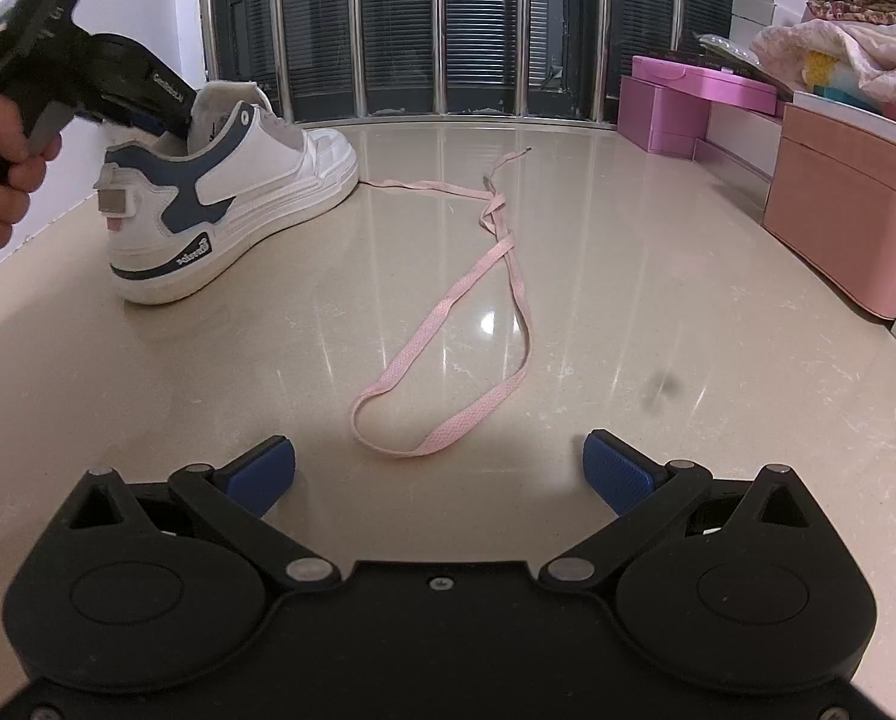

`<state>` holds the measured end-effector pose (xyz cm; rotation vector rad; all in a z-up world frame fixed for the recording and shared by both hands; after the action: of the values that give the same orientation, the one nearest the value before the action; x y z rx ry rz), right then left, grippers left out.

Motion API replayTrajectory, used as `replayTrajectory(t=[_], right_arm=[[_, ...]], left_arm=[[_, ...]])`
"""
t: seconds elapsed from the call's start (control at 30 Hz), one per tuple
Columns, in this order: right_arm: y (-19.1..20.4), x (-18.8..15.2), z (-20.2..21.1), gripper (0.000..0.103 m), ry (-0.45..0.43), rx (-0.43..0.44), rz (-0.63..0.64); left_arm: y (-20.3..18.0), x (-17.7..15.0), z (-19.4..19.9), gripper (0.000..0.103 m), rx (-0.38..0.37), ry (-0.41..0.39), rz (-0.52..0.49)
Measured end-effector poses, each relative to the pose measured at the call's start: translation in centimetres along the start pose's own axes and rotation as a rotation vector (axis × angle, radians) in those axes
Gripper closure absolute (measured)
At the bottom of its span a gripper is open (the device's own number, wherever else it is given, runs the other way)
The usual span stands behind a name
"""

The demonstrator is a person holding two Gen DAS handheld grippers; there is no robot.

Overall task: Lace up shoes with both hands
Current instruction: 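Move the left gripper to the white sneaker's collar and close on it, then lift and turn the white sneaker with the left gripper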

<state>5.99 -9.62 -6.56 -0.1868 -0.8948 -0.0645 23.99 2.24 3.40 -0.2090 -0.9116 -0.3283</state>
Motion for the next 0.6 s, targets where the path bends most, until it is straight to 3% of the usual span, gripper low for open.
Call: replayTrajectory(t=[0.07, 0.13, 0.17, 0.2, 0.33, 0.43, 0.47, 0.5, 0.53, 0.6], right_arm=[[0.0, 0.0, 0.0, 0.000, 0.000, 0.001, -0.001], [0.0, 0.0, 0.1, 0.000, 0.000, 0.002, -0.003], [0.0, 0.0, 0.1, 0.000, 0.000, 0.002, -0.002], [0.0, 0.0, 0.1, 0.000, 0.000, 0.002, -0.002], [0.0, -0.1, 0.2, 0.000, -0.001, 0.007, -0.008], [0.0, -0.1, 0.3, 0.000, -0.002, 0.012, -0.015], [0.0, -0.1, 0.3, 0.000, -0.002, 0.010, -0.013], [0.1, -0.2, 0.3, 0.000, -0.002, 0.010, -0.013], [0.1, -0.2, 0.3, 0.000, -0.002, 0.011, -0.014], [0.1, -0.2, 0.4, 0.000, -0.003, 0.012, -0.015]], left_arm=[[-0.2, 0.1, -0.2, 0.077, -0.012, -0.004, -0.008], [-0.3, -0.5, -1.0, 0.067, 0.003, 0.033, -0.037], [-0.3, -0.9, -1.6, 0.057, 0.001, 0.046, -0.039], [-0.3, -1.3, -2.2, 0.056, -0.004, 0.057, -0.038], [1.5, -1.4, -2.5, 0.040, -0.027, 0.063, 0.103], [2.0, -0.9, -2.6, 0.037, -0.046, 0.071, 0.127], [2.1, -0.7, -2.6, 0.041, -0.048, 0.077, 0.126], [2.1, -0.6, -2.8, 0.072, -0.044, 0.082, 0.118], [2.2, -0.6, -3.0, 0.089, -0.028, 0.092, 0.113], [1.7, -1.1, -2.5, 0.090, -0.026, 0.080, 0.085]])
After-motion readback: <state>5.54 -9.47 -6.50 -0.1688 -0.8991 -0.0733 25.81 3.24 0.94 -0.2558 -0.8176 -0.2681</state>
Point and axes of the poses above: each gripper's, at about its wrist camera, not at the fingertips, and z roughly against the way its jaws point, y to its left, x to its top, the point moved 7 cm from there along -z, roughly the way its jaws point, and after that the axes turned 15 degrees about -x, right-handed, at the moved point
